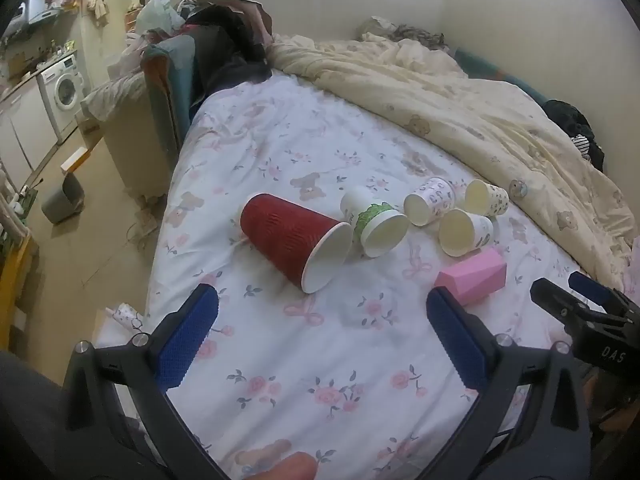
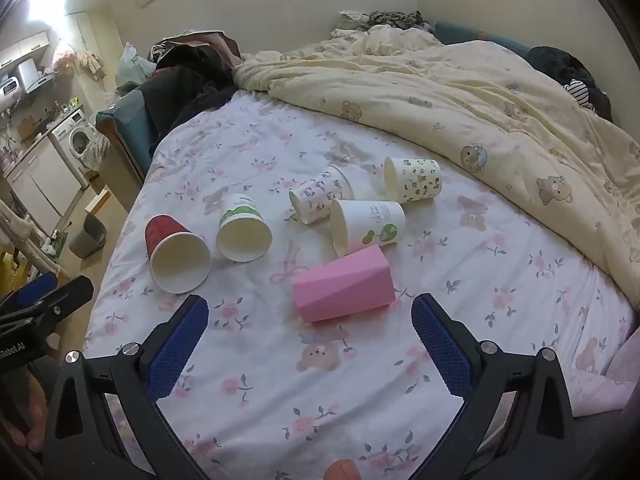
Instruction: Flip cup upside down
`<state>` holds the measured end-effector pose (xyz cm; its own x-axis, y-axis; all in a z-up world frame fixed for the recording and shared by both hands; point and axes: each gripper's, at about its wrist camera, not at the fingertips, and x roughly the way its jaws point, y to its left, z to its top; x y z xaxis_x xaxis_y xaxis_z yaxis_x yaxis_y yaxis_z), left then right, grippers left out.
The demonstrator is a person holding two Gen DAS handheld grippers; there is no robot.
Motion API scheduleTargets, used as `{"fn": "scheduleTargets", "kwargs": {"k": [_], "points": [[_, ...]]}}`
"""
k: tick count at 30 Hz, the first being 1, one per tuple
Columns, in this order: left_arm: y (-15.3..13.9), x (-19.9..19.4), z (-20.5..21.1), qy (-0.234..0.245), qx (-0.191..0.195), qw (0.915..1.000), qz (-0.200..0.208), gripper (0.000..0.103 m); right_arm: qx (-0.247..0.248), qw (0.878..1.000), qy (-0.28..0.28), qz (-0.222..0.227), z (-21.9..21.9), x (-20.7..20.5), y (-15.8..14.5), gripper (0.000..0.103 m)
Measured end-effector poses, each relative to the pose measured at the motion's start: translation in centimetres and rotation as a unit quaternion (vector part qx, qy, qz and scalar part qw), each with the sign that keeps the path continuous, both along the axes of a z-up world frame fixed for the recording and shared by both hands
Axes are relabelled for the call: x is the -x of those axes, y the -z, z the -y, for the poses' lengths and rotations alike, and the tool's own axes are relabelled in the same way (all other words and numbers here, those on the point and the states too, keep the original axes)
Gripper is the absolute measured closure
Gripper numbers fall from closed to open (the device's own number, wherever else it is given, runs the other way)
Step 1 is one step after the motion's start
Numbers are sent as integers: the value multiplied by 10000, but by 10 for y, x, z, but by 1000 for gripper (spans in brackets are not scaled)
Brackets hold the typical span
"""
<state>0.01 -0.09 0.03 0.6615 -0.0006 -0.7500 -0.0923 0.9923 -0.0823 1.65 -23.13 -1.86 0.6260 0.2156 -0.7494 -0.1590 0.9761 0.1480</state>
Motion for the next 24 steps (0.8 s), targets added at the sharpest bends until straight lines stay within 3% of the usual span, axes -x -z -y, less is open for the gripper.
{"fn": "scheduleTargets", "kwargs": {"k": [24], "points": [[-2, 3, -6, -66, 60, 10000, 10, 0, 96, 9999, -28, 76, -3, 3, -4, 0]]}}
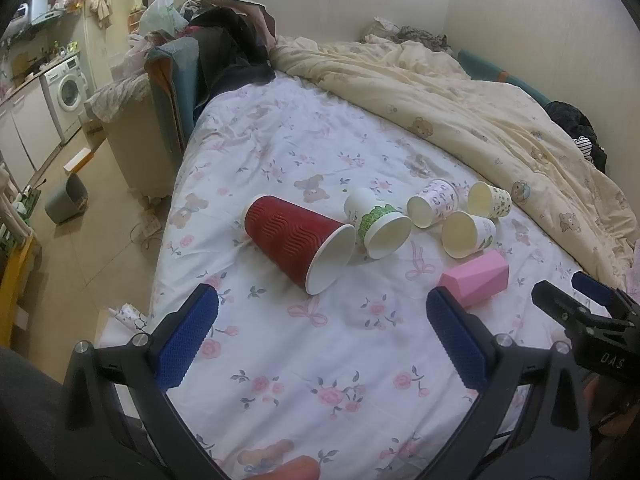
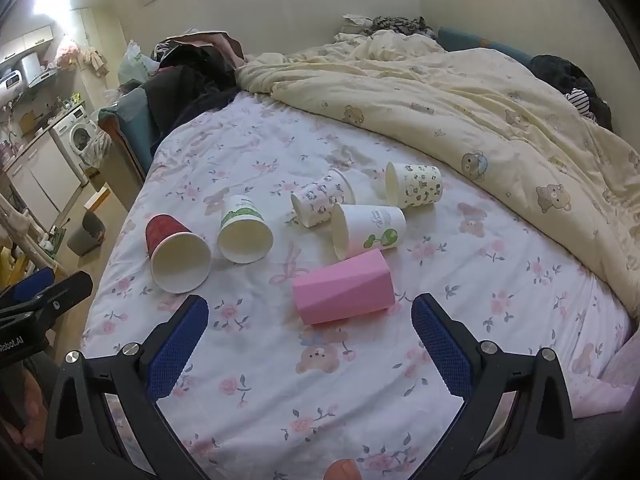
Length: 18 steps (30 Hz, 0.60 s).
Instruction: Flip cup upside down
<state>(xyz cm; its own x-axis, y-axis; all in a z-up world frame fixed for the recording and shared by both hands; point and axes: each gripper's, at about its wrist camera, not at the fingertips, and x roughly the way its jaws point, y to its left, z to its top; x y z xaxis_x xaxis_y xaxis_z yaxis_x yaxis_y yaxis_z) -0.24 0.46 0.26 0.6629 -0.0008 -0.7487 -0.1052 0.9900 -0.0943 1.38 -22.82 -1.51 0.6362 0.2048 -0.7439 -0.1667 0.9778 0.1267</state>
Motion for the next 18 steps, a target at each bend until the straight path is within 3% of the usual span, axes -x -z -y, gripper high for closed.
{"fn": "scheduleTargets", "kwargs": {"k": [18], "points": [[1, 0, 1, -48, -41, 10000, 21, 0, 5, 10000, -4, 9, -1, 0, 0, 0]]}}
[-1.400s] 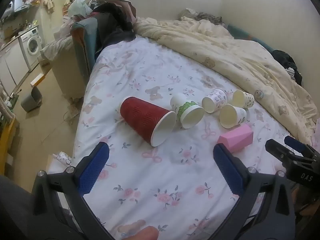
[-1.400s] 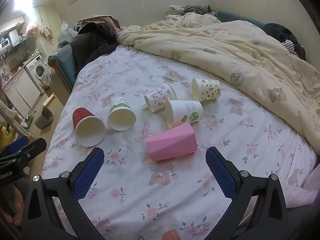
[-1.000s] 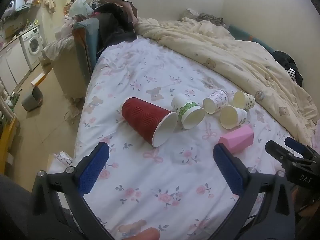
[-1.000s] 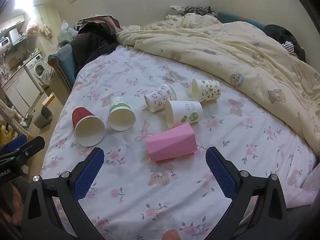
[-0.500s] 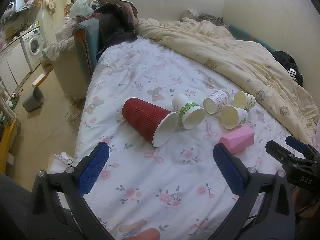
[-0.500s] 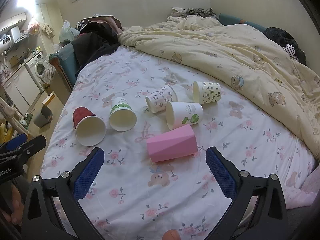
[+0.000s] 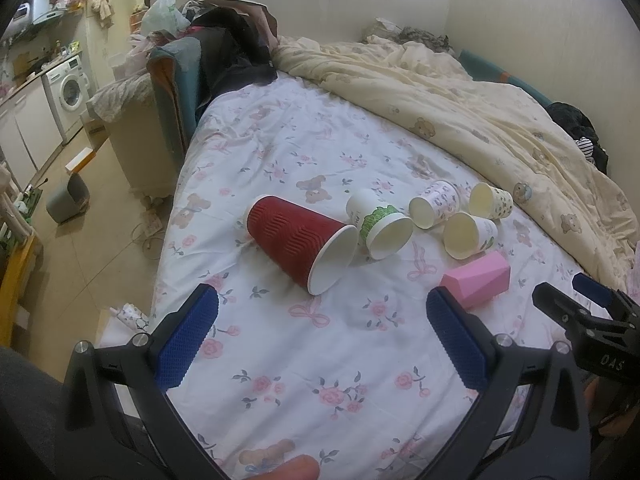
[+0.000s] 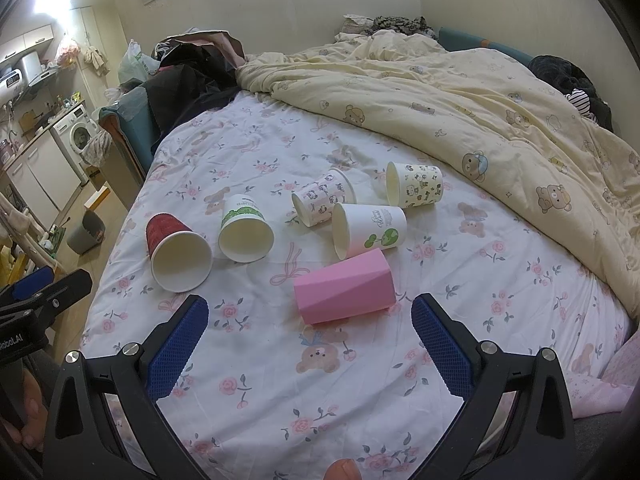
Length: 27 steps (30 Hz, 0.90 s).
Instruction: Flip cup upside down
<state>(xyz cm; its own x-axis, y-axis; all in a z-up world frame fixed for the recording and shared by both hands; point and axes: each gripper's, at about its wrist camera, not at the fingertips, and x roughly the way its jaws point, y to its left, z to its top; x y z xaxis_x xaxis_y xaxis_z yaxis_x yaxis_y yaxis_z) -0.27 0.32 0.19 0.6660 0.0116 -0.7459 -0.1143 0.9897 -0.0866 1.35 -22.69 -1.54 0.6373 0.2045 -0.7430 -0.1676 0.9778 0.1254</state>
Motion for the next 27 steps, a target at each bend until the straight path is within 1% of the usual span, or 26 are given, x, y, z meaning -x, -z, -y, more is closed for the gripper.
{"fn": "scheduleTargets", "kwargs": {"k": [27], "points": [[3, 0, 0, 2, 12, 10000, -14, 0, 36, 10000, -8, -8, -2, 0, 0, 0]]}}
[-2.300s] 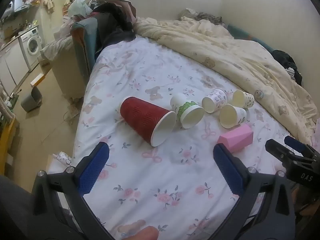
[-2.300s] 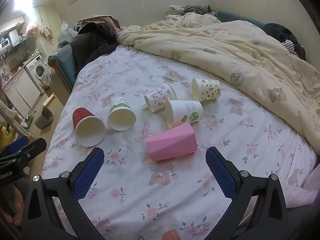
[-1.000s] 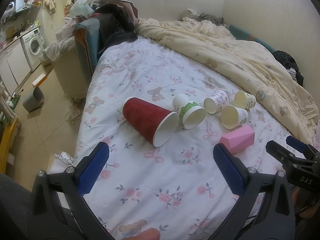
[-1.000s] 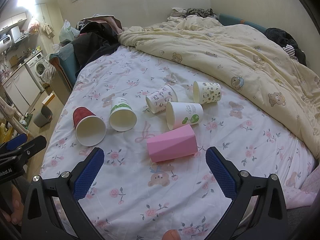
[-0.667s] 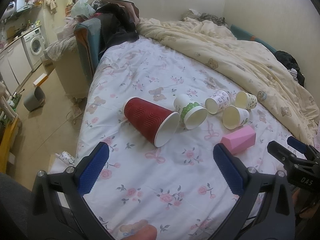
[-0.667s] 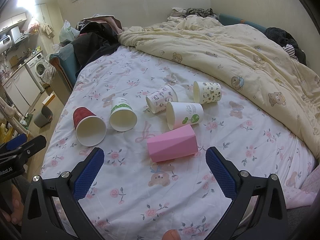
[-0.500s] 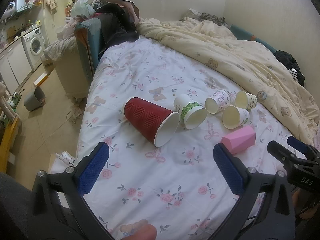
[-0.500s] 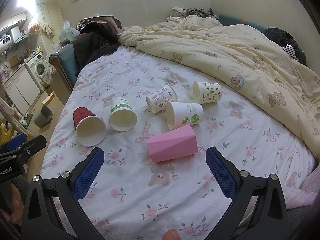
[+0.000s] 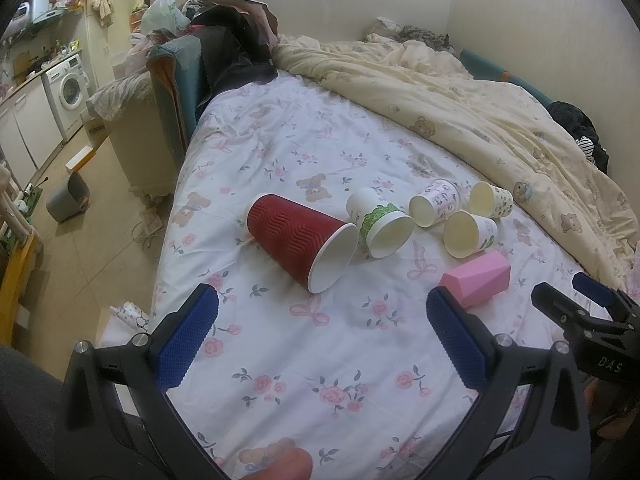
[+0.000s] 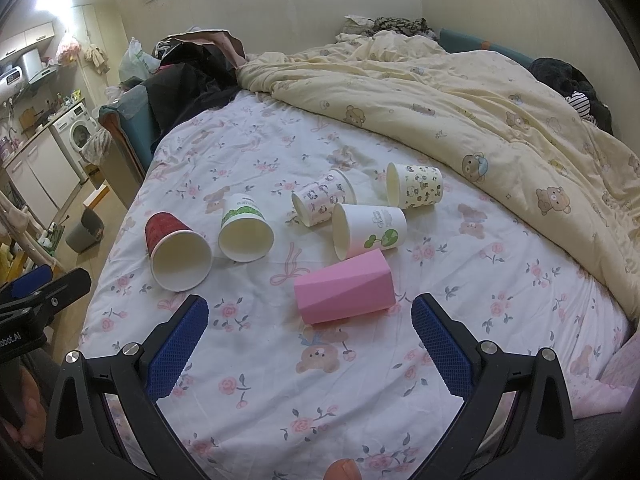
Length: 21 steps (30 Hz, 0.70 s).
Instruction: Flip cup upside down
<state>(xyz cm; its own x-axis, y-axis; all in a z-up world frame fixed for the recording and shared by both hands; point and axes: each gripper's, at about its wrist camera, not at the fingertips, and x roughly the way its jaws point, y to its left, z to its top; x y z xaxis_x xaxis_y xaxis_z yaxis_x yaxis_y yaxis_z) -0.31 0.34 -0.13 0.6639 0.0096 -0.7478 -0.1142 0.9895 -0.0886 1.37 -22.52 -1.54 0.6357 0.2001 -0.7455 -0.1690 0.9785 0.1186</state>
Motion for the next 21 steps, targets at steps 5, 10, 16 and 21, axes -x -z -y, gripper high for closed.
{"fn": "scheduleTargets", "kwargs": {"k": [5, 10, 16, 21], "points": [[0, 1, -1, -2, -3, 10000, -6, 0, 3, 10000, -2, 5, 0, 0, 0, 0], [2, 3, -1, -17, -18, 10000, -58, 0, 5, 10000, 13, 3, 0, 0, 1, 0], [-1, 2, 2, -15, -135, 9999, -82, 0, -21, 9999, 40, -95, 1, -1, 6, 0], [-2, 0, 2, -84, -132, 9998, -141, 0, -161, 9994, 43, -291, 5, -6, 8, 0]]}}
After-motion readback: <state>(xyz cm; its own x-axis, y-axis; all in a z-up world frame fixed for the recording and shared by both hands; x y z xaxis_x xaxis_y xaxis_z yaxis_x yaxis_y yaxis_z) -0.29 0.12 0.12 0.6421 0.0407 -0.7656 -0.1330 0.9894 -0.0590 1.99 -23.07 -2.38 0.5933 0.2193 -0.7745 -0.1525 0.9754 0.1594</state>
